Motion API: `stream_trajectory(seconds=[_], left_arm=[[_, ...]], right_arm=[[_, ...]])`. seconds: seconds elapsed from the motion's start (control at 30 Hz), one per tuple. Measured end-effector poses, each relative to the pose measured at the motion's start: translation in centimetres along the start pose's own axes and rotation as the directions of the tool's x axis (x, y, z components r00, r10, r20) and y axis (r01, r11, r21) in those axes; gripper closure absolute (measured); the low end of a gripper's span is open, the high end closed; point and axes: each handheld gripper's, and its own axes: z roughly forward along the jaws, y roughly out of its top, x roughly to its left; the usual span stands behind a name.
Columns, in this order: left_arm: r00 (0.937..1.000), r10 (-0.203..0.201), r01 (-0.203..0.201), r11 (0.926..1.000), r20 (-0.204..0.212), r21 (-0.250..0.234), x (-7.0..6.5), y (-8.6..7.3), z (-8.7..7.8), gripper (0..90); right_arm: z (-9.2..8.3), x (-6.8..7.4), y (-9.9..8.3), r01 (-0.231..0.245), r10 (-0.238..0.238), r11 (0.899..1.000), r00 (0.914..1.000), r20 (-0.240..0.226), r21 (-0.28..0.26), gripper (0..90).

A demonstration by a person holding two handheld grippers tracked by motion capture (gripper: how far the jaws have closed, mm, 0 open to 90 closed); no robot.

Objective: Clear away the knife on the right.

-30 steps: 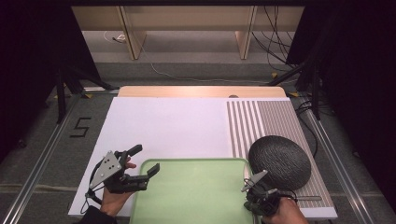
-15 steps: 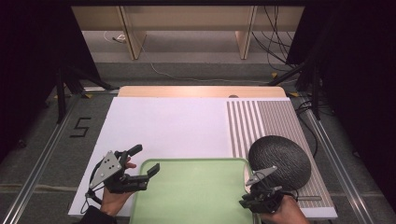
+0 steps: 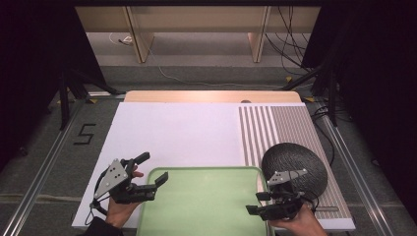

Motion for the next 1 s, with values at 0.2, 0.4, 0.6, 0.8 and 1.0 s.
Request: stream_trajectory(seconds=[0.2, 0.4, 0.6, 0.8, 1.0], left_arm=[[1.0000, -0.001, 0.001, 1.0000, -0.002, 0.000, 0.0, 0.0, 0.0, 11.4], [1.0000, -0.002, 0.002, 1.0000, -0.001, 0.002, 0.0, 0.0, 0.1, 11.4], [1.0000, -0.002, 0.002, 1.0000, -0.004, 0.005, 0.0, 0.0, 0.1, 11.4], [1.0000, -0.003, 0.003, 1.0000, -0.006, 0.006, 0.0, 0.0, 0.2, 11.4], [1.0000, -0.003, 0.003, 1.0000, -0.005, 0.003, 0.0, 0.0, 0.1, 11.4]], right_arm=[[-0.7, -0.1, 0.2, -0.013, 0.011, 0.997, 0.9997, -0.024, -0.082, 30.8], [-1.5, -0.4, 0.2, -0.032, 0.028, 0.986, 0.9993, -0.026, -0.164, 28.2], [-2.2, -0.9, -0.1, -0.029, 0.027, 0.979, 0.9995, -0.014, -0.202, 25.8], [-3.2, -1.6, -0.7, -0.055, 0.058, 0.970, 0.9983, 0.004, -0.239, 22.6], [-3.8, -2.3, -1.1, -0.078, 0.088, 0.962, 0.9958, 0.027, -0.262, 19.0]])
